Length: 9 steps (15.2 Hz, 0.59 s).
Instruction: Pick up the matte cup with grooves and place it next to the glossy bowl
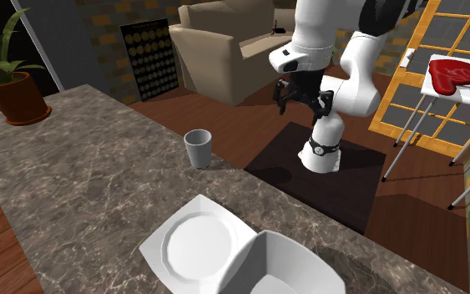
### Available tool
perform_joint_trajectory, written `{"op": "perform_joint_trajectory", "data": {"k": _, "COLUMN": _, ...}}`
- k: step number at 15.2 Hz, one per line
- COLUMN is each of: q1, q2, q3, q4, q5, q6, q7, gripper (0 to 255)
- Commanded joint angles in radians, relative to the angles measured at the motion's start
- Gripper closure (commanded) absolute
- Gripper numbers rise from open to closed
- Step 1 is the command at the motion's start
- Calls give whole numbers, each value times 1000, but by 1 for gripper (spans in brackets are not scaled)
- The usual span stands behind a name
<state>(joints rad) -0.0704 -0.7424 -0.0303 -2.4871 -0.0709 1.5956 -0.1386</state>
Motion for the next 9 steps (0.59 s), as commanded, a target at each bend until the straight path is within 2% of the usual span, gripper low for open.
{"op": "perform_joint_trajectory", "data": {"k": 1, "q1": -19, "q2": 27, "q3": -36, "q4": -13, "q5": -37, "q6": 51, "q7": -40, "gripper": 0}}
{"op": "perform_joint_trajectory", "data": {"k": 9, "q1": -81, "q2": 201, "q3": -169, "q4": -5, "q5": -146, "q6": 267, "q7": -171, "gripper": 0}}
